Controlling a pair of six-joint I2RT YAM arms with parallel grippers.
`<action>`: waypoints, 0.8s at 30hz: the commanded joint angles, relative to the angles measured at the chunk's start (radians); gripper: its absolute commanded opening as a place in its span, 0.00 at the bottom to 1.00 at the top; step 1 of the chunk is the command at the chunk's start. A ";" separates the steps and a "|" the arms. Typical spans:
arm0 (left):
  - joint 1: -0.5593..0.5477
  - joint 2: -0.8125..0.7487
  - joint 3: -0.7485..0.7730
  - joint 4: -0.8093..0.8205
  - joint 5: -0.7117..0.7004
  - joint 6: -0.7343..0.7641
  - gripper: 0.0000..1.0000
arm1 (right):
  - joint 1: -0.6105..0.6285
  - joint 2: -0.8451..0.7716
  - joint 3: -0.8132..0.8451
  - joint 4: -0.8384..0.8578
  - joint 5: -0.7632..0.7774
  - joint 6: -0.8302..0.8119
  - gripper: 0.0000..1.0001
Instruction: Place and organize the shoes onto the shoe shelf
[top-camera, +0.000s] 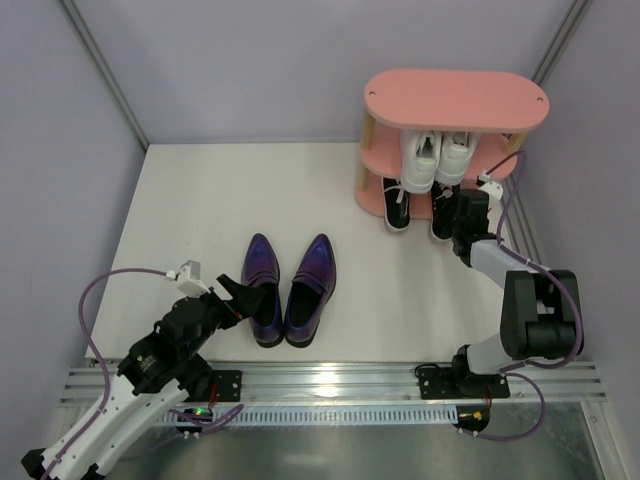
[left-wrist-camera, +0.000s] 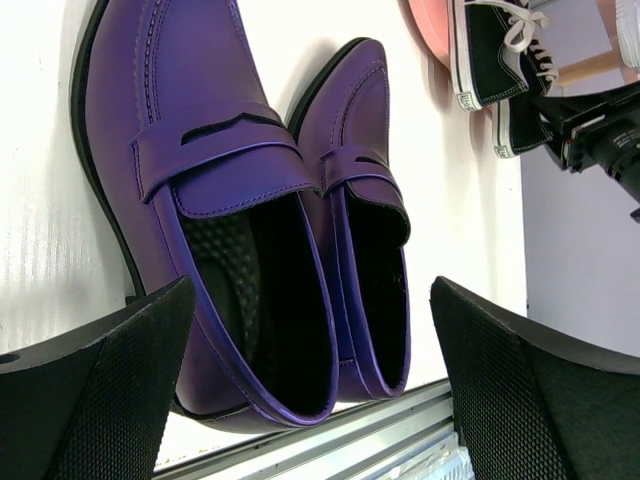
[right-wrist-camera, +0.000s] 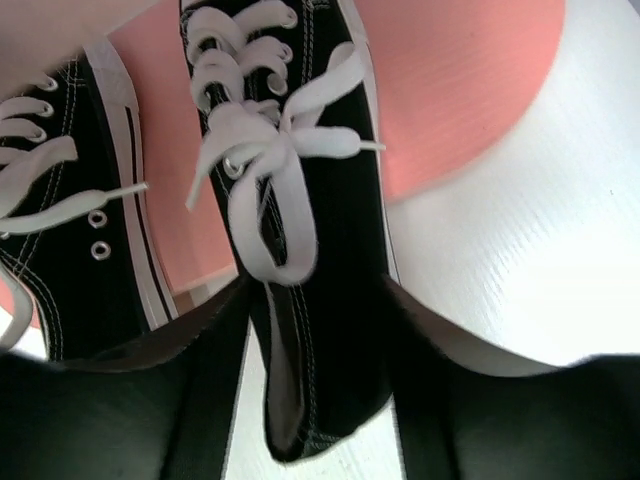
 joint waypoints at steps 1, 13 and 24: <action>-0.002 0.011 0.014 0.020 -0.020 0.001 0.98 | -0.001 -0.103 -0.070 0.130 0.024 0.016 0.57; -0.003 -0.013 0.007 0.011 -0.017 -0.004 0.98 | -0.050 -0.381 -0.239 0.091 -0.037 0.112 0.58; -0.003 -0.052 0.001 -0.012 -0.012 -0.013 0.98 | -0.169 -0.516 -0.440 0.039 -0.367 0.398 0.04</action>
